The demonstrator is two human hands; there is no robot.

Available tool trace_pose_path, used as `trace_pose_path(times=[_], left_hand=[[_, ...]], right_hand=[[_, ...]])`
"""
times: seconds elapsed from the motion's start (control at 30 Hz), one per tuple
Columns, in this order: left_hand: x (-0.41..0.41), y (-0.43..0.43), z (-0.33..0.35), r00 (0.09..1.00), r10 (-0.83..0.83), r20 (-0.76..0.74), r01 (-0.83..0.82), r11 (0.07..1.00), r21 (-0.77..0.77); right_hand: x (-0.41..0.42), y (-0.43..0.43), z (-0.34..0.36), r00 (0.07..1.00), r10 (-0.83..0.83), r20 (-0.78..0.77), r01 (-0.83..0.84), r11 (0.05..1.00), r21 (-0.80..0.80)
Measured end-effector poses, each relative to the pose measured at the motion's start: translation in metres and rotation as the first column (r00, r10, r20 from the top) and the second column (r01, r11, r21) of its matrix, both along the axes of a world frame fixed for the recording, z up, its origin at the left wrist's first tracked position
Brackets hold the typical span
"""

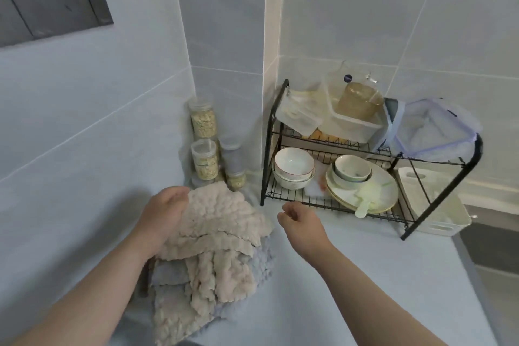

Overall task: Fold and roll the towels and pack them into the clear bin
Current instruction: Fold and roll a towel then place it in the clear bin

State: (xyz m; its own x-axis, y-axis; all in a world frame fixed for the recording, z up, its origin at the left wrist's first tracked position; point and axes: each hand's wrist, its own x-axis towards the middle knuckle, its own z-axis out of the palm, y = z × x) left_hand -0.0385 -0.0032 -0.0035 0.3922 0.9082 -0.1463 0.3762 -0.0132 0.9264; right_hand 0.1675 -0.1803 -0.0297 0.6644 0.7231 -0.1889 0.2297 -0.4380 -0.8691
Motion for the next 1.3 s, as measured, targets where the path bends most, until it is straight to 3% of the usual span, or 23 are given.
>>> trace_pose_path(times=[0.17,0.27,0.33,0.4,0.53,0.73,0.83,0.97,1.1,1.3], left_hand=[[0.024,0.057,-0.061,0.909,-0.222,-0.352,0.297,0.939,0.173],[0.029,0.072,-0.088,0.774,-0.216,-0.595,0.443,0.856,0.265],[0.036,0.074,-0.095,0.766,-0.183,-0.616,0.461,0.824,0.329],[0.041,0.078,-0.097,0.763,-0.184,-0.619,0.501,0.774,0.387],[0.049,0.089,-0.091,0.646,-0.164,-0.746,0.604,0.708,0.367],[0.042,0.084,-0.075,0.859,-0.036,-0.511,0.441,0.561,0.701],[0.032,0.074,-0.061,0.912,-0.032,-0.409,0.376,0.465,0.802],[0.013,0.044,-0.035,0.976,-0.030,-0.217,0.207,0.459,0.864],[-0.011,0.001,-0.001,0.962,-0.238,-0.136,0.234,0.458,0.857],[-0.019,-0.072,0.031,0.886,-0.409,-0.219,0.395,0.418,0.818]], right_hand=[[0.003,0.065,-0.056,0.998,-0.035,0.050,0.043,0.985,-0.166],[0.004,0.092,-0.094,0.993,0.025,0.111,0.009,0.956,-0.295],[0.007,0.104,-0.115,0.981,0.055,0.187,0.012,0.940,-0.341],[0.008,0.108,-0.128,0.965,0.060,0.256,0.026,0.947,-0.319],[0.009,0.102,-0.128,0.910,-0.041,0.413,0.100,0.987,-0.122],[0.011,0.083,-0.102,0.827,-0.252,0.503,0.179,0.966,0.189],[0.006,0.066,-0.079,0.792,-0.303,0.531,0.138,0.935,0.327],[-0.010,0.027,-0.042,0.694,-0.410,0.592,0.139,0.883,0.448],[-0.035,-0.029,-0.009,0.611,-0.493,0.620,0.177,0.848,0.500],[-0.059,-0.119,0.037,0.541,-0.553,0.633,0.197,0.816,0.543]])
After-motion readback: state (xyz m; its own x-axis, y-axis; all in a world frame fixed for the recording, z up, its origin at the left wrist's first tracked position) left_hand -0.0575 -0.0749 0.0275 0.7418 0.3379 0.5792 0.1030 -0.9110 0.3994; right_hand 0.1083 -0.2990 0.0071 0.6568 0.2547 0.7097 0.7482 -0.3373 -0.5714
